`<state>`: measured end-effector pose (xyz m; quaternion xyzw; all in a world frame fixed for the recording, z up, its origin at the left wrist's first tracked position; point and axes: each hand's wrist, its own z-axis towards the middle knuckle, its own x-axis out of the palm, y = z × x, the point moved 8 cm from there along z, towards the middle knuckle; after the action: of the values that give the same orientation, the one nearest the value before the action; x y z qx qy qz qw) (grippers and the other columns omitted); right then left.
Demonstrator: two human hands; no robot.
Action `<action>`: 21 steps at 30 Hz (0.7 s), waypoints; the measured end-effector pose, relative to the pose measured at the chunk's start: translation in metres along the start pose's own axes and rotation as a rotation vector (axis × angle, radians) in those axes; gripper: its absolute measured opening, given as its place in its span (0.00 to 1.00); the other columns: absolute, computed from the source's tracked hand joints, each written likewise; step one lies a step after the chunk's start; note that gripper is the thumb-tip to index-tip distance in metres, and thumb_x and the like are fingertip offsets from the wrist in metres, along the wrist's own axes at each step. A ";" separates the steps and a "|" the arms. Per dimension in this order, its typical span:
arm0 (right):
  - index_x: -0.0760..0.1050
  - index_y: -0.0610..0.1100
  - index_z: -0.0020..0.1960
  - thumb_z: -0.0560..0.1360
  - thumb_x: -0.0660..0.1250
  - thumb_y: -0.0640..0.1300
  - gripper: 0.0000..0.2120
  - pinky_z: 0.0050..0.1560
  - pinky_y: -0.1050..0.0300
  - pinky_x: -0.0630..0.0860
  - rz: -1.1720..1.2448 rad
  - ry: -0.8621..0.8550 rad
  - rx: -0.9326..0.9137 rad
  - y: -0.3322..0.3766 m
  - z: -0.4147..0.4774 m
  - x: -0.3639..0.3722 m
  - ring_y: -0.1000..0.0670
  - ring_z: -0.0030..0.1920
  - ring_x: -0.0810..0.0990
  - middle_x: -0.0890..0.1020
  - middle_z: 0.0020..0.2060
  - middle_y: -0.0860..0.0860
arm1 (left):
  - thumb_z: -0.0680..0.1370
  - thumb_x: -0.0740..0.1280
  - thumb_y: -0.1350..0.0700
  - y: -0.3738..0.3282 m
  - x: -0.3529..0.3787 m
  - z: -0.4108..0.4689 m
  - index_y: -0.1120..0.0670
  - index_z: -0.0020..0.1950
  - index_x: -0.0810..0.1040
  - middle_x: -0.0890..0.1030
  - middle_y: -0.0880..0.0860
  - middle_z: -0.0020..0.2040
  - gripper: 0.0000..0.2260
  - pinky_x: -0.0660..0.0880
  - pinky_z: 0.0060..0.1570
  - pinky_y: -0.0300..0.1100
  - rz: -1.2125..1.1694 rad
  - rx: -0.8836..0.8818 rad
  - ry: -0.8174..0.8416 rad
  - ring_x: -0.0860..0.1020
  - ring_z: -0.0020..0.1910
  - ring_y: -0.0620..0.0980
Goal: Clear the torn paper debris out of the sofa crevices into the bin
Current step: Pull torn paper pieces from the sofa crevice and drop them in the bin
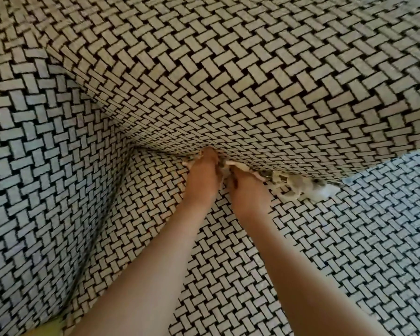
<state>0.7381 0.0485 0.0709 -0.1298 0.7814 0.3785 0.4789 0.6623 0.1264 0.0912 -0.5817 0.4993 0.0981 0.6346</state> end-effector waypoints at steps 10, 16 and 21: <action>0.75 0.43 0.53 0.81 0.52 0.45 0.13 0.35 0.58 0.63 0.130 -0.133 0.113 -0.016 0.006 -0.004 0.49 0.37 0.72 0.81 0.43 0.47 | 0.79 0.60 0.61 0.004 -0.004 0.007 0.60 0.52 0.70 0.78 0.56 0.40 0.04 0.72 0.36 0.45 0.127 0.108 -0.016 0.78 0.40 0.56; 0.74 0.47 0.60 0.80 0.55 0.48 0.14 0.41 0.58 0.67 0.042 -0.039 -0.028 -0.008 0.009 0.000 0.45 0.48 0.79 0.82 0.49 0.48 | 0.78 0.62 0.65 0.033 -0.011 -0.005 0.58 0.57 0.76 0.79 0.49 0.49 0.10 0.73 0.48 0.29 -0.435 -0.116 -0.129 0.77 0.49 0.45; 0.72 0.46 0.59 0.82 0.49 0.48 0.16 0.40 0.57 0.66 -0.139 0.010 0.046 -0.009 0.015 -0.003 0.45 0.50 0.78 0.79 0.51 0.47 | 0.80 0.58 0.64 0.056 0.001 -0.030 0.55 0.57 0.77 0.80 0.50 0.51 0.11 0.77 0.47 0.32 -1.010 -0.475 -0.061 0.79 0.50 0.45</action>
<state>0.7546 0.0526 0.0648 -0.1749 0.7813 0.3256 0.5029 0.6077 0.1181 0.0597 -0.8725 0.1042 -0.0915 0.4685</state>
